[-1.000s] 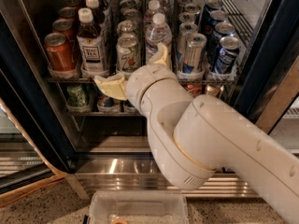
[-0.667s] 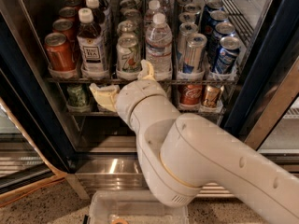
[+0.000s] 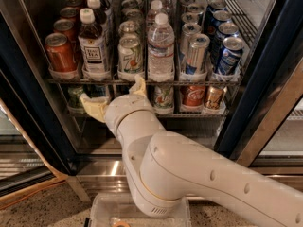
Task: Pick 7up can from top shelf of fridge
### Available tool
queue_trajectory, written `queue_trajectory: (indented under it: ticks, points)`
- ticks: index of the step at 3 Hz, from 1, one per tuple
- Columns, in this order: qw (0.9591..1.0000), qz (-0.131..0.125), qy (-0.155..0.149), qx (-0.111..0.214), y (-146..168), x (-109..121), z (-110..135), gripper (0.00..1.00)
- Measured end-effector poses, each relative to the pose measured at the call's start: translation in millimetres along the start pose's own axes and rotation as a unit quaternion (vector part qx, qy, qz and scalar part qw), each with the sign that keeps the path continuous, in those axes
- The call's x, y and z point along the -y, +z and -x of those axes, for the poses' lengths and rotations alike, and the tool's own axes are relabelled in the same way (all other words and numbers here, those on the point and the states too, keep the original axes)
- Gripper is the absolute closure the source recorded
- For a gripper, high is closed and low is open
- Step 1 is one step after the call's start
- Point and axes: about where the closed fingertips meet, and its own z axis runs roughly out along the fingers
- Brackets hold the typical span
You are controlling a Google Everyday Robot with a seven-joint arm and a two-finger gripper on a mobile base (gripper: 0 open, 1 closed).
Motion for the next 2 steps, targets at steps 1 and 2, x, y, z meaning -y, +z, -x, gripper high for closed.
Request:
queue_trajectory:
  ticks: [1, 2]
  points:
    - [0.9982, -0.052, -0.005, 0.029, 15.0, 17.2, 3.0, 0.18]
    - [0.9942, -0.089, -0.023, 0.055, 25.1, 32.9, 12.0, 0.16]
